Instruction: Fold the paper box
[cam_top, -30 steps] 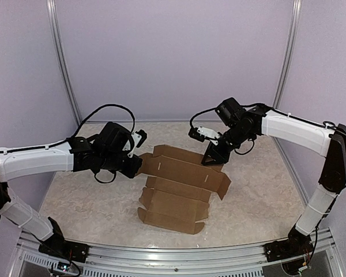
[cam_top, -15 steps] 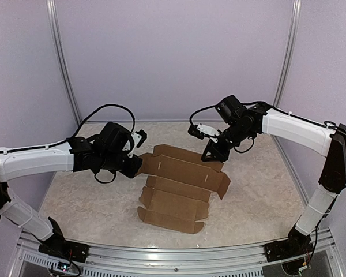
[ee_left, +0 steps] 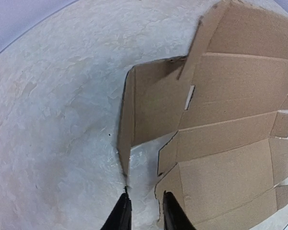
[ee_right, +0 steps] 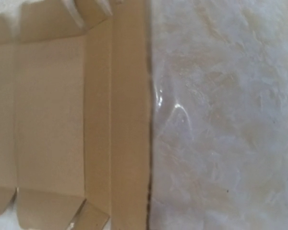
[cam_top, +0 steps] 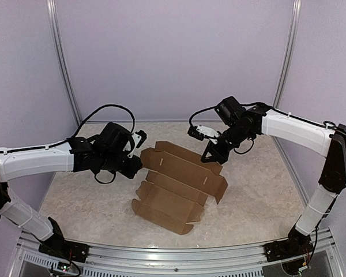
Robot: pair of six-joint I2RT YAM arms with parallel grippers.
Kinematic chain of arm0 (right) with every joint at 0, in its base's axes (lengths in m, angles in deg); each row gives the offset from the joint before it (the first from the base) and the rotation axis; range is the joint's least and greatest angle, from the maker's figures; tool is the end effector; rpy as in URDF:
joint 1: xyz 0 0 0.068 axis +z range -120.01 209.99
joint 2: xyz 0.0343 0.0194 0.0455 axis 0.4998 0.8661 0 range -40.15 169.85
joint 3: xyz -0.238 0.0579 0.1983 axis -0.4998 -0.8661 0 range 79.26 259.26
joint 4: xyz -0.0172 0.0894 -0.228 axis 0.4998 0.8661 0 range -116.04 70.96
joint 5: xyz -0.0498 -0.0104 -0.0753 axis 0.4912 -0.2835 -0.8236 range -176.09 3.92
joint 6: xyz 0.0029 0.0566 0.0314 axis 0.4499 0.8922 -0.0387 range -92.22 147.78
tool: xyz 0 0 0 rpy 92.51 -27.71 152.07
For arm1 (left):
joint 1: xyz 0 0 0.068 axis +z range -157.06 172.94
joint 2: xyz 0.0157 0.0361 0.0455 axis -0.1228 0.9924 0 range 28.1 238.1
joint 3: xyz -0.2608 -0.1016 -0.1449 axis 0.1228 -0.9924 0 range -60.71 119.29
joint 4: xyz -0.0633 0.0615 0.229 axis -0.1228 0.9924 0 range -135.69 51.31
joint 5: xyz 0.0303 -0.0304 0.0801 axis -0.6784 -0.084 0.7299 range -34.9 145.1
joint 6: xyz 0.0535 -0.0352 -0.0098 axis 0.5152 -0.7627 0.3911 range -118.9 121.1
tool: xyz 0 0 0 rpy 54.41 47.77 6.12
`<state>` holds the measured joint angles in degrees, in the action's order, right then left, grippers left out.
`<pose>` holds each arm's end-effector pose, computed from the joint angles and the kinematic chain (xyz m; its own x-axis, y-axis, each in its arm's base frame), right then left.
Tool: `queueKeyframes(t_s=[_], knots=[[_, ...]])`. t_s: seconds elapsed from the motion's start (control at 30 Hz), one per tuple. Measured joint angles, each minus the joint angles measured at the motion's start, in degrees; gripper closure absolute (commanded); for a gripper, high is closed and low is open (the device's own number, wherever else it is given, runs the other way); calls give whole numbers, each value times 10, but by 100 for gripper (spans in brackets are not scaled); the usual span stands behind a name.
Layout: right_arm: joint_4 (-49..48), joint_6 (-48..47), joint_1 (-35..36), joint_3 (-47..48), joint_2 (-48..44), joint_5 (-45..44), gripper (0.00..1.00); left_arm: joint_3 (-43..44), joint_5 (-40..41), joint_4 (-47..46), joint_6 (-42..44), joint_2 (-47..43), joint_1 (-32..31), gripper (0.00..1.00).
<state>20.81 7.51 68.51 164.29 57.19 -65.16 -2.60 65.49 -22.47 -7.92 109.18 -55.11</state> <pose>0.2679 0.2365 0.3246 -0.3790 -0.7153 -0.5872 -0.9128 0.3934 0.1100 0.2013 -0.2104 0.2944 -0.5779 0.4125 -0.7042 0.5646 0.8252 0.0201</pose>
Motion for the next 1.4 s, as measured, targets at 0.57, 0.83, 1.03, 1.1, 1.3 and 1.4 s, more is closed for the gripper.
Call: queueKeyframes(t_s=[0.57,0.83,1.03,1.1,1.3,1.4], knots=[[-38,42,30,-102,-80,-47,100,103,2,57,-68,-16,4,88],[-56,61,50,-122,-108,-67,100,145,-81,34,-111,-17,27,100],[-70,71,68,-122,-114,-77,100,176,-117,32,-124,24,31,100],[-73,73,71,-122,-115,-80,100,184,-120,32,-127,37,31,100],[-78,77,75,-122,-115,-85,100,193,-119,41,-135,71,30,100],[-81,79,75,-122,-115,-89,100,193,-118,51,-135,78,28,100]])
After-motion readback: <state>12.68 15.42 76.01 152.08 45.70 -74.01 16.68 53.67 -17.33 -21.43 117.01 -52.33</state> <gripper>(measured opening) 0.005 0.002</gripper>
